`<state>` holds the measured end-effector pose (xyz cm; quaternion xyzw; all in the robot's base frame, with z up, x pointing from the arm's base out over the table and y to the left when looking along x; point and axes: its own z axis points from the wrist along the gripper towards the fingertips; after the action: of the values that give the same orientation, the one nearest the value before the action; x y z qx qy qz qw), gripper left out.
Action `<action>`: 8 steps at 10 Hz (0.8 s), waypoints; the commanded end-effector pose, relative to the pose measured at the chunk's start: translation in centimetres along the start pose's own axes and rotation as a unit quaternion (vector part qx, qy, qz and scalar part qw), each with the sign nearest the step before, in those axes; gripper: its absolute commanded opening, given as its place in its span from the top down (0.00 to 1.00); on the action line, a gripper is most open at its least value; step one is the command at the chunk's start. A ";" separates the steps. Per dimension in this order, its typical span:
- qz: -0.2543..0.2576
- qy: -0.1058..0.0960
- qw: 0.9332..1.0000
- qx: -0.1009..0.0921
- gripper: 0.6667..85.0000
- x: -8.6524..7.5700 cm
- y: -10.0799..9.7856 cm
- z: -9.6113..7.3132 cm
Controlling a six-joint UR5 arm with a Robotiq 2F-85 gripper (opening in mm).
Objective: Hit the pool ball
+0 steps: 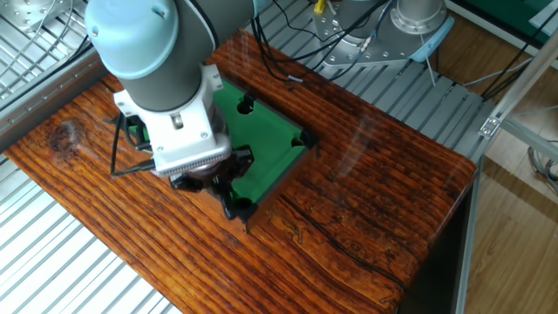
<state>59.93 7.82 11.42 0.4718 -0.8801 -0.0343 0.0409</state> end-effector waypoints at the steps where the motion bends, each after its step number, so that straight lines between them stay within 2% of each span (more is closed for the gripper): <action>1: 0.001 -0.018 1.000 0.003 1.00 -2.0 -1.0 0.4; 2: 0.012 -0.011 1.000 -0.005 1.00 -1.6 -0.8 0.7; 3: 0.011 -0.013 1.000 -0.006 1.00 -1.9 -1.0 1.3; 6: 0.036 -0.024 0.998 -0.035 1.00 -3.0 0.7 1.8; 8: 0.045 -0.027 0.998 -0.036 1.00 -3.6 1.2 2.4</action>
<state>60.87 10.17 9.48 0.4452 -0.8925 -0.0614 0.0382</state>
